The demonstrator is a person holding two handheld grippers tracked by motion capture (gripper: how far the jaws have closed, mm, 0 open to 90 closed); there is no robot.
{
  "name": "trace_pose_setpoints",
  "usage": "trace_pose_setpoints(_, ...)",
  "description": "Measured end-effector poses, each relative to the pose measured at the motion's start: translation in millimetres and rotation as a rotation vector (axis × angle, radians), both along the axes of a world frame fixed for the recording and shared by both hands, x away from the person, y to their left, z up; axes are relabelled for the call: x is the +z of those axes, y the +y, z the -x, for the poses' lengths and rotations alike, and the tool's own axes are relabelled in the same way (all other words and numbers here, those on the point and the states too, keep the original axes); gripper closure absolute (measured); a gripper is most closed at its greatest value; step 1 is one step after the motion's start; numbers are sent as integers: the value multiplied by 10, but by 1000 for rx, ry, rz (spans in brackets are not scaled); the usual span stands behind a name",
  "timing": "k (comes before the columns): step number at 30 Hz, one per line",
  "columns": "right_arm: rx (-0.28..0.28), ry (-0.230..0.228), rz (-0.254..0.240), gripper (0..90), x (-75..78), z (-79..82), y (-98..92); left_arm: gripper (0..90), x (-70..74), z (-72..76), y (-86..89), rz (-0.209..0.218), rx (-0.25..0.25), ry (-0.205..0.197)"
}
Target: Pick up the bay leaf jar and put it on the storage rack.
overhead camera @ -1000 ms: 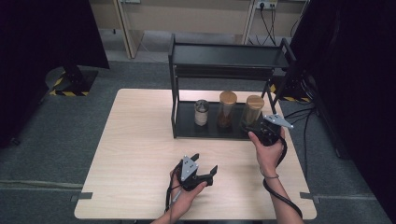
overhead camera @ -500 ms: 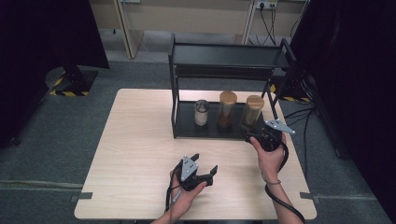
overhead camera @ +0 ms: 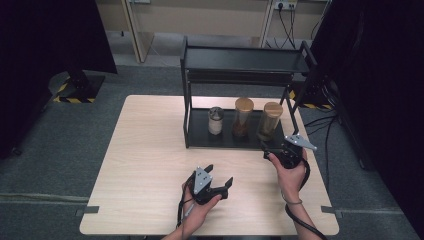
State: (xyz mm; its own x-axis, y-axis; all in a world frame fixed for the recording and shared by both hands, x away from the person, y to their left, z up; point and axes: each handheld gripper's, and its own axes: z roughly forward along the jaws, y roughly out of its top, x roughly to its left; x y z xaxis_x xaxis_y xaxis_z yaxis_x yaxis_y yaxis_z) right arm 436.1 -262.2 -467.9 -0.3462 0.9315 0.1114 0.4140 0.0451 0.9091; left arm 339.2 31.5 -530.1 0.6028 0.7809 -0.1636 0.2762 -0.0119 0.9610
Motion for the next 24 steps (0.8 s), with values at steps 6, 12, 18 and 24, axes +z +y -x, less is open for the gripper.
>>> trace_pose_setpoints(6, 3, 9, -3, 23, -50, 51, -25, 141, 0, 1, 0, 0, 1, 0)
trace_pose_setpoints(12, 8, 16, -2, 23, -91, 98, -40, 142, 0, 1, 1, 1, 1, 0)
trace_pose_setpoints(18, 10, 22, -1, 23, -128, 138, -51, 141, 0, 2, -1, 0, 2, -1)
trace_pose_setpoints(24, 11, 23, 4, 23, -148, 177, -69, 142, 0, 1, 2, 2, 2, 0)
